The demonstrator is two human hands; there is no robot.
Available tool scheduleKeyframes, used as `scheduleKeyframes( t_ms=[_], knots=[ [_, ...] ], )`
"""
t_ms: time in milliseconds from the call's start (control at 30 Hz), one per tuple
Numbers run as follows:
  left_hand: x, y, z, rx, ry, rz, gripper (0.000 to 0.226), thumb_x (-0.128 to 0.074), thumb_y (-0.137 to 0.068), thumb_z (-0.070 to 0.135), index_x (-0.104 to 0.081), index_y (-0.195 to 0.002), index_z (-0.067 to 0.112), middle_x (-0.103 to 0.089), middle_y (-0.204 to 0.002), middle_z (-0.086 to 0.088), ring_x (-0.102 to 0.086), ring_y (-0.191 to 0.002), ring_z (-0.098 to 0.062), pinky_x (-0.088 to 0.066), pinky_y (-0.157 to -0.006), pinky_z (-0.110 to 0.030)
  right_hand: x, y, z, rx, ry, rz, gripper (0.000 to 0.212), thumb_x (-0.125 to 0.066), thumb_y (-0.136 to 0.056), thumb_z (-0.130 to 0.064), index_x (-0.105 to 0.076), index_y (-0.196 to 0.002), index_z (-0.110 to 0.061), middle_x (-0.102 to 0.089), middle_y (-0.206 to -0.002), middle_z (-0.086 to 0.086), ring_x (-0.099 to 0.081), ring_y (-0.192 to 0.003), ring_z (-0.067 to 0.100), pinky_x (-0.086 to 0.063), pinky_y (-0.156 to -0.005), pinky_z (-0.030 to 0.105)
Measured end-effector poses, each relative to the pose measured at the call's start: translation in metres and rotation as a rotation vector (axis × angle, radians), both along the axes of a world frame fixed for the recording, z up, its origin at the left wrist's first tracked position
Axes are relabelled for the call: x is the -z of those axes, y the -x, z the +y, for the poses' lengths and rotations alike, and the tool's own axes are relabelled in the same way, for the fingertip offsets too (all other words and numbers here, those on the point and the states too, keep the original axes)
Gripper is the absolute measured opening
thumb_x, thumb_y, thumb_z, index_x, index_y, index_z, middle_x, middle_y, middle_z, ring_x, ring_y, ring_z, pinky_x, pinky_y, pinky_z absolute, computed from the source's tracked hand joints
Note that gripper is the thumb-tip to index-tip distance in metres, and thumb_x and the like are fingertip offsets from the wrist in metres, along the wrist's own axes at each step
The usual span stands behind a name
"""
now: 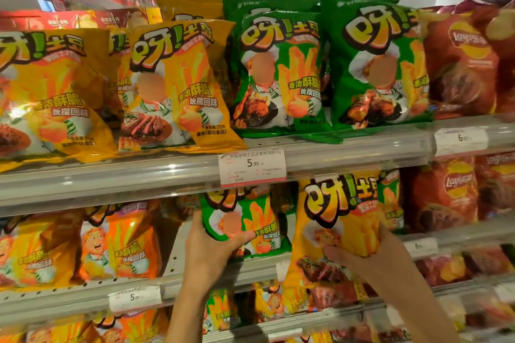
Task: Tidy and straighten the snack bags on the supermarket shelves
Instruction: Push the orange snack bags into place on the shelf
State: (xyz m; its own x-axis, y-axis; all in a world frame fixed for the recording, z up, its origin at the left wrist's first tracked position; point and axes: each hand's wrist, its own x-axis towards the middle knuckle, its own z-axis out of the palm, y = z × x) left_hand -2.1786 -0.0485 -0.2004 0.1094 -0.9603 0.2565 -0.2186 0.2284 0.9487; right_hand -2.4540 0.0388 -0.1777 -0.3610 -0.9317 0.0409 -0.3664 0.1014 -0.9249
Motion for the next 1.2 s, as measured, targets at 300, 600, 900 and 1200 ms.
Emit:
scheduleKeyframes(
  t_ms=[300, 600, 900, 1200],
  knots=[
    [0.006, 0.064, -0.008, 0.105, -0.05, -0.009, 0.068, -0.096, -0.055, 0.029, -0.053, -0.107, 0.035, -0.071, -0.096, 0.017, -0.067, -0.086, 0.007, -0.053, -0.064, -0.011, 0.022, 0.043, 0.028, 0.145, 0.007, -0.112, 0.084, -0.089, -0.038, -0.059, -0.058, -0.112, -0.036, -0.072, -0.102, -0.008, -0.069, -0.093, 0.02, -0.058, -0.083, 0.047],
    [0.004, 0.082, -0.011, 0.152, -0.156, -0.079, 0.082, -0.079, -0.055, 0.055, -0.042, -0.119, 0.019, -0.065, -0.106, 0.012, -0.066, -0.094, -0.002, -0.049, -0.064, -0.012, 0.026, 0.039, 0.036, 0.022, 0.04, -0.12, 0.084, -0.092, -0.043, -0.048, -0.06, -0.119, -0.032, -0.075, -0.092, -0.018, -0.07, -0.08, 0.0, -0.053, -0.058, 0.014],
    [0.014, 0.04, 0.027, 0.049, 0.014, -0.375, 0.052, -0.064, -0.087, 0.057, -0.052, -0.132, 0.034, -0.067, -0.117, 0.012, -0.061, -0.113, -0.011, -0.052, -0.094, -0.037, 0.017, -0.015, 0.036, -0.189, 0.05, -0.125, 0.095, -0.093, -0.036, -0.064, -0.058, -0.119, -0.034, -0.073, -0.094, -0.026, -0.071, -0.081, -0.002, -0.056, -0.064, 0.016],
    [0.041, -0.045, 0.081, -0.374, 0.198, -0.507, 0.022, -0.05, -0.102, 0.027, -0.067, -0.115, 0.024, -0.061, -0.113, 0.014, -0.053, -0.11, -0.009, -0.046, -0.093, -0.036, 0.012, -0.098, 0.013, -0.404, 0.112, -0.035, 0.089, -0.083, -0.044, -0.074, -0.057, -0.124, -0.045, -0.067, -0.11, -0.033, -0.062, -0.103, -0.01, -0.044, -0.078, 0.002]
  ],
)
